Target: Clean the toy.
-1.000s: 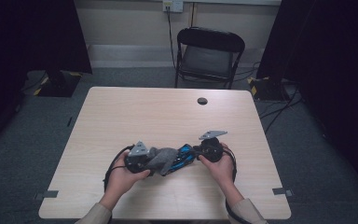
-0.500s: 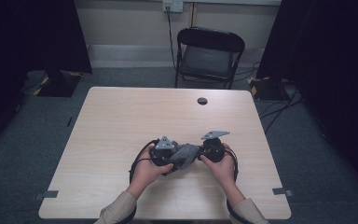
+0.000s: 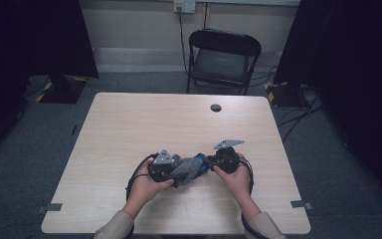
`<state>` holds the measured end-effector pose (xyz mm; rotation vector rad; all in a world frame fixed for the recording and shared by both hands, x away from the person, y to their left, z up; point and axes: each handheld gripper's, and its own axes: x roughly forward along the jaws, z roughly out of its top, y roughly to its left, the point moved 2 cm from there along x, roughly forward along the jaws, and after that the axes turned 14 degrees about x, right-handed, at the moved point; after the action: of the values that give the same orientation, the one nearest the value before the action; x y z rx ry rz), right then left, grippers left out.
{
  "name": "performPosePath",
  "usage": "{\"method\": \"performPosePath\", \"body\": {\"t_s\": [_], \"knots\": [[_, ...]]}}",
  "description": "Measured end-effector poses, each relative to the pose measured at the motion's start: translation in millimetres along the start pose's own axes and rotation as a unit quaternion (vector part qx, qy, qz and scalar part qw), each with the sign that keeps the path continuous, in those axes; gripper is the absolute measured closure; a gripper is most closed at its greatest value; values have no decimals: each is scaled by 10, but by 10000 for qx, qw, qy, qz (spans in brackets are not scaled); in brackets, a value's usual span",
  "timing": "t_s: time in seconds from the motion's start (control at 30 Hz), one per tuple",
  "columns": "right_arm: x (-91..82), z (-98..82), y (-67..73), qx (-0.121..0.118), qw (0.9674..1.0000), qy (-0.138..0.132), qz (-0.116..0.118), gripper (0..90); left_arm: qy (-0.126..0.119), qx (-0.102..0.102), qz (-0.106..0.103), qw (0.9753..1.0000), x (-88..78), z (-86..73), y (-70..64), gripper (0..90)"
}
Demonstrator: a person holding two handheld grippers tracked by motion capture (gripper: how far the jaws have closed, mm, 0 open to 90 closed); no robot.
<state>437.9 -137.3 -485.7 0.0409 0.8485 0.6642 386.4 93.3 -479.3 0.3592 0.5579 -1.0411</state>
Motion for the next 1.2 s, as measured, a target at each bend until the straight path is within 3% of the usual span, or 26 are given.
{"method": "performPosePath", "body": {"t_s": [0.6, 1.2], "knots": [[0, 3, 4, -7, 10000, 17, -7, 706, 87, -24, 12, 10000, -184, -196, -13, 647], [6, 3, 3, 51, 10000, 9, 22, 706, 297, -43, 170, 9994, -371, -381, 3, 650]]}}
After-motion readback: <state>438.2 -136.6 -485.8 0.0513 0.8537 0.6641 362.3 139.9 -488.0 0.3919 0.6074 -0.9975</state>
